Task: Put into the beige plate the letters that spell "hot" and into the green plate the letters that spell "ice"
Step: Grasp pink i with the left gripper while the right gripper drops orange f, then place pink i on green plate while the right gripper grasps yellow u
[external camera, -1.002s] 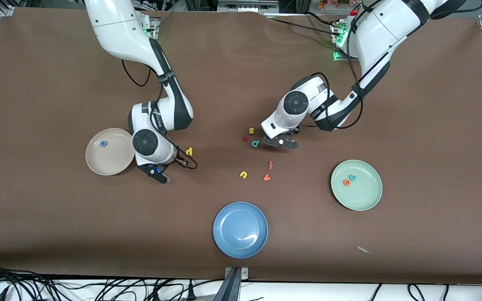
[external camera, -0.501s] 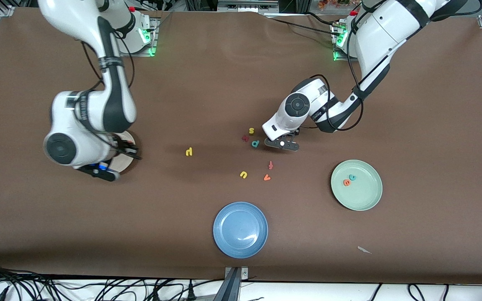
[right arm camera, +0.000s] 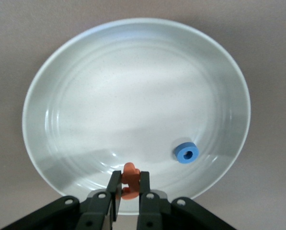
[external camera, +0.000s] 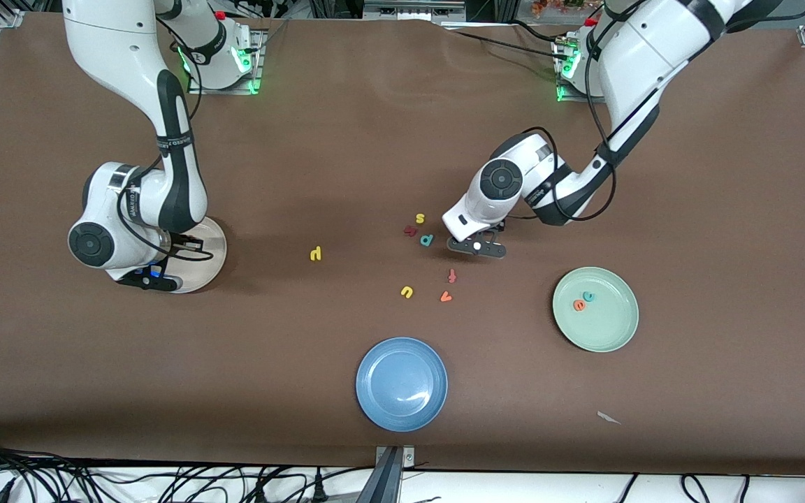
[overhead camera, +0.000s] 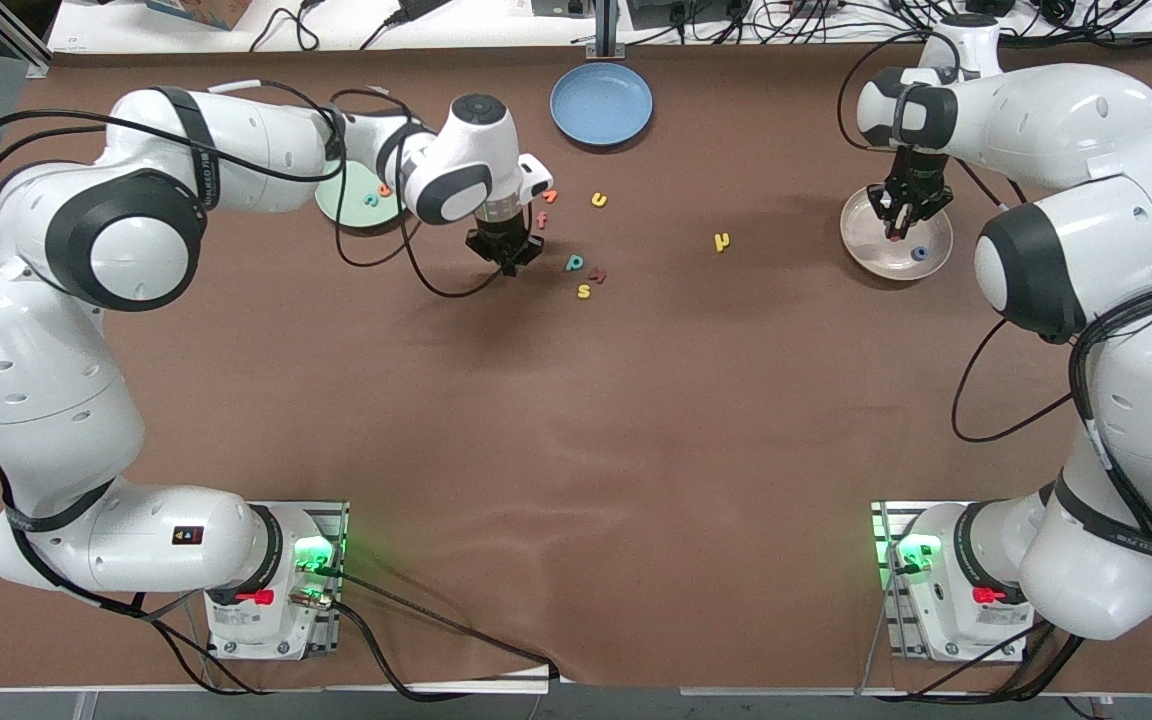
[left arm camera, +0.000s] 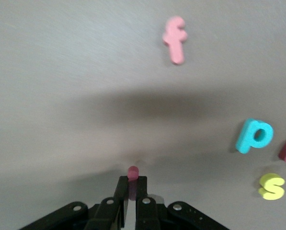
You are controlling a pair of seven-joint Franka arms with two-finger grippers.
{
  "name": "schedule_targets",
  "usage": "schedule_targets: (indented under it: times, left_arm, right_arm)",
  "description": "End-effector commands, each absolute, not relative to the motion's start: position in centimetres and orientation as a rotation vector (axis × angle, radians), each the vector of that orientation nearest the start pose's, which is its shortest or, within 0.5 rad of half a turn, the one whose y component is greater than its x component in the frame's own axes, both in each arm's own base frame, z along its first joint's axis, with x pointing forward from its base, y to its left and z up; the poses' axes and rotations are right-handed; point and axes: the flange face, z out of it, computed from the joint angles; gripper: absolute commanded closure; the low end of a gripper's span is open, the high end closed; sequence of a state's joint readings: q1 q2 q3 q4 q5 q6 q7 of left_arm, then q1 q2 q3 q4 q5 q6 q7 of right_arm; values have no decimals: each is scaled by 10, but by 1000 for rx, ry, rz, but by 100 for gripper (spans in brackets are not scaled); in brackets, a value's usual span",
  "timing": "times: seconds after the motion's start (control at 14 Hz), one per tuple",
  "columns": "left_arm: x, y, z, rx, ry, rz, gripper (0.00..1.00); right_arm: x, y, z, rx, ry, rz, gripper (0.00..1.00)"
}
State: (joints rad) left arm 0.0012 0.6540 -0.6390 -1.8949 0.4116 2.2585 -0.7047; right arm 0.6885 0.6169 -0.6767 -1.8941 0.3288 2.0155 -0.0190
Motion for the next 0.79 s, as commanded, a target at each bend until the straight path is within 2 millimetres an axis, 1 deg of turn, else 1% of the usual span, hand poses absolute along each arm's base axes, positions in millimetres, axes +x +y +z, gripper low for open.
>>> schedule_targets:
  times: [0.0, 0.07, 0.21, 0.29, 0.36, 0.43, 0.5, 0.57, 0.64, 0.72]
  left_arm:
    - [540, -305, 251, -3011, 224, 201, 100]
    - [555, -282, 264, -2995, 266, 209, 100]
    - [583, -241, 278, -3002, 379, 199, 100]
    - [592, -221, 279, -3005, 406, 203, 100]
    - [599, -200, 278, -3005, 434, 211, 100]
    - [605, -183, 276, -3002, 459, 220, 100]
    - [611, -166, 269, -3002, 472, 225, 100]
    - [616, -148, 256, -2984, 473, 232, 100]
    - [628, -139, 251, -2960, 484, 190, 100]
    - [634, -134, 241, -2945, 502, 178, 100]
  right_arm:
    - [589, 43, 225, -3179, 188, 502, 24]
    - [592, 45, 232, -3174, 196, 492, 13]
    - [599, 57, 258, -3137, 197, 486, 5]
    - [603, 68, 270, -3122, 242, 510, 5]
    - [609, 85, 283, -3116, 308, 500, 5]
    - [612, 106, 292, -3117, 371, 485, 5]
    - [611, 133, 294, -3108, 423, 465, 6]
    - [608, 157, 293, -3083, 501, 451, 6]
    - [605, 185, 290, -3053, 589, 414, 6]
    - [601, 211, 286, -3043, 691, 359, 6]
